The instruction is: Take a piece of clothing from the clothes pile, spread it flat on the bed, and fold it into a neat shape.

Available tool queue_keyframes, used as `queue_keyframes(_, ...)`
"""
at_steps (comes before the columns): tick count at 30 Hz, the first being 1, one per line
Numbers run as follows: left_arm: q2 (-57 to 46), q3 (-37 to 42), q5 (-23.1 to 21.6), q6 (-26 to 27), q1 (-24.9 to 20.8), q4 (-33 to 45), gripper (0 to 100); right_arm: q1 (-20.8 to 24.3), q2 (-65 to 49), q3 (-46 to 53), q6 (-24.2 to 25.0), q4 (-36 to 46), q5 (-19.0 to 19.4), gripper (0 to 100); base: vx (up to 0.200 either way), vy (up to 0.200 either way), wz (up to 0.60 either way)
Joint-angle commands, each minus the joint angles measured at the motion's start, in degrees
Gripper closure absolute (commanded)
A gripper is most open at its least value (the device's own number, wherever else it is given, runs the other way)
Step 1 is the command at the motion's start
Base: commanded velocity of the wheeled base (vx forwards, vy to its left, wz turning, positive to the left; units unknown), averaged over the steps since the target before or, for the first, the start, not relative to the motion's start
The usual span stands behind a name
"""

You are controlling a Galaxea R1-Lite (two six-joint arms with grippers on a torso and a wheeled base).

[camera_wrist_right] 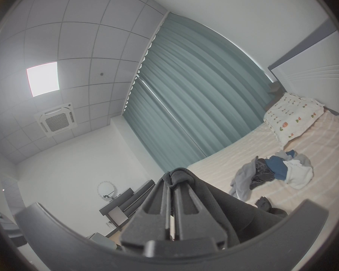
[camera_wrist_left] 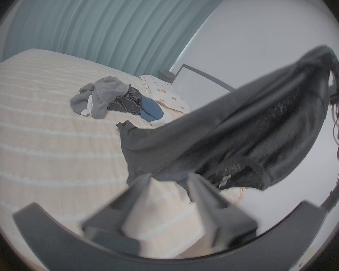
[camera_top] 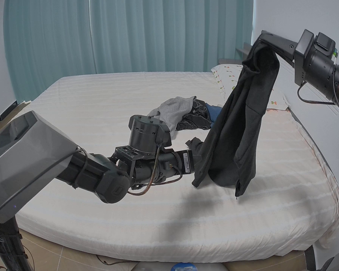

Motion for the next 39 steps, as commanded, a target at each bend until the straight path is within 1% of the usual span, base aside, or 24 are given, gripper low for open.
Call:
queue_keyframes(1, -1.3, 0.4, 0.0, 1.0, -0.5, 0.6, 0, 1.3, 0.1, -1.6, 0.0, 0.0, 0.1, 100, 0.000, 0.000, 0.00)
queue_keyframes(4, -1.1, 0.0, 0.0, 1.0, -0.5, 0.3, 0, 2.2, -0.2, -1.7, 0.0, 0.0, 0.0, 100, 0.000, 0.000, 0.00)
queue_keyframes(7, 0.0, -1.5, -0.3, 1.0, -0.7, 0.2, 0, 4.5, -0.9, -1.7, 0.0, 0.0, -0.1, 100, 0.000, 0.000, 0.00)
queue_keyframes(14, 1.0, -2.4, -0.2, 1.0, -1.4, 0.3, 0, 5.8, -0.3, -4.5, 0.0, 0.0, 0.0, 100, 0.000, 0.000, 0.00)
queue_keyframes(21, 0.6, -1.4, -0.3, 0.6, -2.8, 0.2, 0, 5.8, 4.7, -7.8, 0.1, -0.6, -0.1, 100, 0.000, 0.000, 0.00)
queue_keyframes(25, 0.8, -1.6, -0.7, 0.3, -2.8, -0.3, 0, 7.8, 5.8, -10.7, 0.5, -0.7, -0.1, 100, 0.000, 0.000, 0.00)
queue_keyframes(31, 1.0, -1.8, -2.6, -2.9, -2.1, -2.3, 0, 9.0, 6.0, -15.5, 1.9, -0.6, -1.0, 100, 0.000, 0.000, 0.00)
queue_keyframes(32, 1.1, -1.6, -3.2, -3.0, -2.1, -2.3, 100, 9.0, 6.0, -15.7, 2.1, -0.7, -1.1, 100, 0.000, 0.000, 0.00)
queue_keyframes(33, 1.1, -1.6, -3.2, -3.0, -2.1, -2.3, 100, 9.0, 6.0, -15.7, 2.1, -0.7, -1.1, 100, 0.000, 0.000, 0.00)
queue_keyframes(34, 1.3, -1.7, -4.8, -3.3, -2.1, -2.2, 100, 8.8, 6.1, -15.5, 2.7, -0.7, -1.1, 100, 0.000, 0.000, 0.00)
queue_keyframes(36, 1.4, -2.0, -6.2, -4.5, -1.9, -2.2, 100, 8.4, 6.2, -15.2, 3.6, -0.7, -1.1, 100, 0.000, 0.000, 0.00)
queue_keyframes(38, 1.5, -2.1, -6.6, -5.5, -1.7, -2.2, 100, 8.1, 6.2, -15.0, 4.1, -0.7, -1.1, 100, 0.000, 0.000, 0.00)
queue_keyframes(39, 1.5, -2.3, -6.8, -7.0, -1.6, -2.3, 100, 7.0, 6.3, -14.8, 4.7, -0.7, -1.4, 100, 0.000, 0.000, 0.00)
